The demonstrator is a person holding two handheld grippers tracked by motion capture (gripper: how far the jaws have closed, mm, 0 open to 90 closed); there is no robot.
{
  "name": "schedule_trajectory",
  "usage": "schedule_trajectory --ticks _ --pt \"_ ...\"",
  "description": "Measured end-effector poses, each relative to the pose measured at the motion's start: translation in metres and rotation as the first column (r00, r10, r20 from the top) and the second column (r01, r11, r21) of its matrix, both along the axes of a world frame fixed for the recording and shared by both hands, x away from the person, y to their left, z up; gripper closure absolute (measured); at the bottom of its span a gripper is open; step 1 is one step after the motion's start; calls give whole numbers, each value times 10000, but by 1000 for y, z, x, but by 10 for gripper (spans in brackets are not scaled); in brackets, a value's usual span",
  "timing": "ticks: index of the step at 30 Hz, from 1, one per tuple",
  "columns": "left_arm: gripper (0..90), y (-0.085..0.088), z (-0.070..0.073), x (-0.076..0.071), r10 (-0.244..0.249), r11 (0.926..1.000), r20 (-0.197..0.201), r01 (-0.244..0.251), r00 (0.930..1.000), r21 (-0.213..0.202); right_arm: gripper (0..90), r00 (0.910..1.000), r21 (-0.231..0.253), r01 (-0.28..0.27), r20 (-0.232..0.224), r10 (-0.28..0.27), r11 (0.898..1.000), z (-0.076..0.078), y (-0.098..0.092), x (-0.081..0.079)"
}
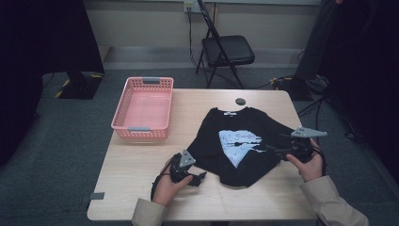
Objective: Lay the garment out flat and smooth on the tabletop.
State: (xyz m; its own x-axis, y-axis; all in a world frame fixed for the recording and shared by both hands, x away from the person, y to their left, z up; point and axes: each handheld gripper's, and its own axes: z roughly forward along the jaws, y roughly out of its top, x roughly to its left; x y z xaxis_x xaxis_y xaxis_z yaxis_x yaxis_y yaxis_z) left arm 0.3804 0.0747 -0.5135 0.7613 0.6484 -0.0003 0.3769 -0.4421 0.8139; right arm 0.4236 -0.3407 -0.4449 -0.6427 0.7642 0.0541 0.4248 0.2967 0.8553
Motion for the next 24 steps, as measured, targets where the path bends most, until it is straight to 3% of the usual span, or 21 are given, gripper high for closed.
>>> schedule_trajectory --ticks 8,13,24 --pt "134 0 0 0 -1 10000 -1 1 10000 1 143 9987 -467 -201 -488 178 9987 -27 10 -10" --pt "134 0 0 0 -1 10000 1 1 10000 2 135 9973 -1128 -286 -709 207 9932 -42 13 -16" --pt "134 0 0 0 0 10000 -1 0 10000 3 127 9961 -1534 -409 -831 284 9873 -52 8 -30"
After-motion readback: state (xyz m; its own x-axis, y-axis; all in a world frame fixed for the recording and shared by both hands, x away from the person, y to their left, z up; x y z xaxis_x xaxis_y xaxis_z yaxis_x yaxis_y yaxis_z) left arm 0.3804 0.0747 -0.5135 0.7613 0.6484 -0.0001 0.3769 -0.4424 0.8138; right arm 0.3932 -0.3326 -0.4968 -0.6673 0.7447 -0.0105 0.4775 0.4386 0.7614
